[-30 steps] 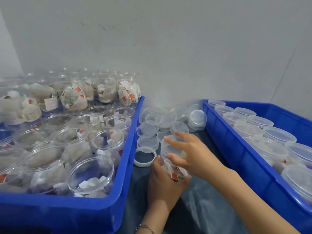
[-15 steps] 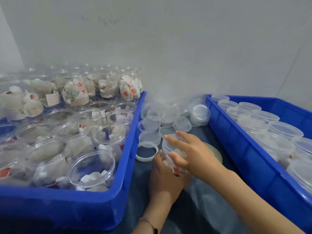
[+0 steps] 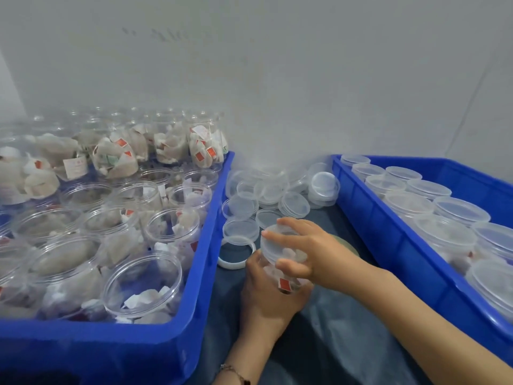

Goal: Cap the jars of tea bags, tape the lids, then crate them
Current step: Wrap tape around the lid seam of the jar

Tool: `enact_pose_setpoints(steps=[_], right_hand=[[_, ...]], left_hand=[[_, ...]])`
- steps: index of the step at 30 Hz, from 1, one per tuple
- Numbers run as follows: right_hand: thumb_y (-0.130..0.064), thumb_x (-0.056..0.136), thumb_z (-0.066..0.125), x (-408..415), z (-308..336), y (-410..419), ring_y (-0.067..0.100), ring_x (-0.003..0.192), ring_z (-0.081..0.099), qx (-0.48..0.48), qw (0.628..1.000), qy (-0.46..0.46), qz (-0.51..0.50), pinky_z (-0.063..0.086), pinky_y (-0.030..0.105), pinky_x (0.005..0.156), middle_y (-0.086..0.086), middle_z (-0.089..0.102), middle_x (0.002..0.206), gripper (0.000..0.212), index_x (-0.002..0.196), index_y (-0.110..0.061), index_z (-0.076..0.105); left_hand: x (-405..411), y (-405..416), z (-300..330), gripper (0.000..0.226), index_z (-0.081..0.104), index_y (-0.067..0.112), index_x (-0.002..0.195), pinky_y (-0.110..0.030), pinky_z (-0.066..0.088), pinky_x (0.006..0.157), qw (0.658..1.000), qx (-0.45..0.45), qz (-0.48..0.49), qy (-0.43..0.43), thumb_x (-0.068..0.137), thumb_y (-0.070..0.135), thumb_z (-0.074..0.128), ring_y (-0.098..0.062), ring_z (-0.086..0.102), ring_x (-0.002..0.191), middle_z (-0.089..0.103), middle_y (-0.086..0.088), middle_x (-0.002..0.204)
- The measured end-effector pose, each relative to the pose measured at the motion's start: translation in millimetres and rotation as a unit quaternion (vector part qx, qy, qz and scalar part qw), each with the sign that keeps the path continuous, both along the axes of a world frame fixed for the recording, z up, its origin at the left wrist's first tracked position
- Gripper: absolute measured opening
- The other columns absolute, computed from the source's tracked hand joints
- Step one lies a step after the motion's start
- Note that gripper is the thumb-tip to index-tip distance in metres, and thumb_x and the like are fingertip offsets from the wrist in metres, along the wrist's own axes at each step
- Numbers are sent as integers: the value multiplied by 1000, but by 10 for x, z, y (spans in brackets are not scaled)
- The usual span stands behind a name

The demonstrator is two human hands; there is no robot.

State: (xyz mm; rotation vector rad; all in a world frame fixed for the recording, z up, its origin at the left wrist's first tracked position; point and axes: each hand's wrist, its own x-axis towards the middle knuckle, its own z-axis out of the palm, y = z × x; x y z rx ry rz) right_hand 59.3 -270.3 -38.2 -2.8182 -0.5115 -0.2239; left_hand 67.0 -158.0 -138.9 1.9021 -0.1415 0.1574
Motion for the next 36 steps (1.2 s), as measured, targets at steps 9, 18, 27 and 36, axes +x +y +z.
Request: enact_pose_setpoints(steps=[9, 18, 27, 36], right_hand=[[-70, 82, 43, -149, -13, 203, 17, 117, 50, -69, 984, -65, -152, 36, 25, 79, -11, 40, 141, 57, 136, -54, 35], [-75, 83, 31, -83, 56, 373, 42, 136, 21, -115, 968, 28, -219, 29, 56, 99, 16, 30, 144, 74, 141, -30, 31], [-55, 91, 39, 26, -31, 322, 13, 123, 39, -13, 995, -35, -92, 33, 37, 91, -18, 48, 130, 35, 121, -44, 53], [-66, 91, 26, 47, 195, 659, 32, 91, 54, -151, 943, 70, -287, 42, 37, 67, 14, 54, 101, 65, 122, -15, 53]], left_hand=[[-26, 2, -14, 82, 30, 36, 108, -18, 45, 66, 1000, -12, -8, -19, 40, 57, 71, -3, 60, 89, 57, 15, 107], [-57, 19, 23, 60, 32, 37, 93, -18, 41, 51, 998, -24, -24, -45, 49, 57, 69, 6, 59, 67, 65, 11, 82], [-2, -1, -11, 79, 27, 29, 110, -8, 43, 56, 998, -18, -38, -50, 48, 40, 75, 14, 59, 75, 63, 31, 91], [-45, 26, -21, 63, 41, 24, 112, -20, 39, 62, 994, 98, -28, 26, 64, 60, 59, -12, 61, 96, 59, 8, 101]])
